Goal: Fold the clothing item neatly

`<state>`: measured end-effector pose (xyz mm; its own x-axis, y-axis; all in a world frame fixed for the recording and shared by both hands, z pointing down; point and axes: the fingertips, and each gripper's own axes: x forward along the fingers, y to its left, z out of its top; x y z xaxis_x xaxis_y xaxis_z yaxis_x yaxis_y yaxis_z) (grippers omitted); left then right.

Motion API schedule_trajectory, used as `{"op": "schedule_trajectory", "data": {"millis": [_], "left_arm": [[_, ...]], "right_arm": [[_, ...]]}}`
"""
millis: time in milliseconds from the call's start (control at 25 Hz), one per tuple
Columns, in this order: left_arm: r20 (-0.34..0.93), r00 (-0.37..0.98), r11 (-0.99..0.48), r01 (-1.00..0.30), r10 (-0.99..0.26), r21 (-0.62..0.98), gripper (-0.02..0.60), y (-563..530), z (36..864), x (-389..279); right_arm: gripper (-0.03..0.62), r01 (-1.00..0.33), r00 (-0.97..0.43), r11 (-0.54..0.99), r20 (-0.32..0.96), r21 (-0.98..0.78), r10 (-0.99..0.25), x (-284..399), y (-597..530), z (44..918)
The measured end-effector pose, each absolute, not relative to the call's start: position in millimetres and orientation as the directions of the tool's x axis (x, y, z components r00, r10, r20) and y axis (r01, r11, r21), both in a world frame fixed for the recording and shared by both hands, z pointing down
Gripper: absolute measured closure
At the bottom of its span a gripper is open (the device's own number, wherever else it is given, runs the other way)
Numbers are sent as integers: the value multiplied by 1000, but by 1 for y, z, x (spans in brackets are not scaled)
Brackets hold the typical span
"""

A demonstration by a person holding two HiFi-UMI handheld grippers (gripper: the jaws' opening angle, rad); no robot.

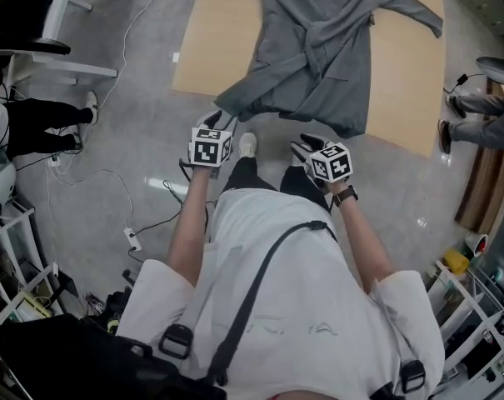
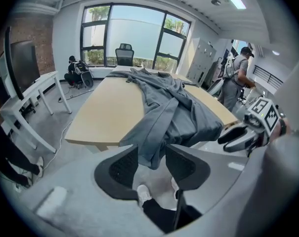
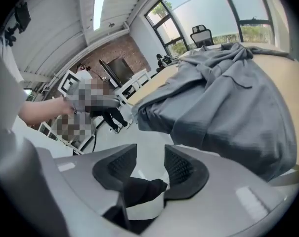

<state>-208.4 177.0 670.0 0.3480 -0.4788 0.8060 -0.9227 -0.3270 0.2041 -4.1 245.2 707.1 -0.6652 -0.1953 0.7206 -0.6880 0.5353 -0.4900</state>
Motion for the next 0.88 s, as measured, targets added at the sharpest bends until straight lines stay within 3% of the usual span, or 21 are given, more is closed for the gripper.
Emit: {"op": "schedule_trajectory", "data": {"millis": [200,520,880], "left_arm": [[856,298,-447,-890,-422,90,402,176,714,-205],[854,336,-488,-865,-396,114,407,154,737,-180],[857,307,-463,-882,-414,92,543,155,739,-183]], "right_arm": [[427,-707,-678,513,671,-486,-300,3,239,666],[437,-745,-643,491,684,-452,-345,16,249,655],[448,-777,-613,443,696,-446,-375,32,250,655]]}}
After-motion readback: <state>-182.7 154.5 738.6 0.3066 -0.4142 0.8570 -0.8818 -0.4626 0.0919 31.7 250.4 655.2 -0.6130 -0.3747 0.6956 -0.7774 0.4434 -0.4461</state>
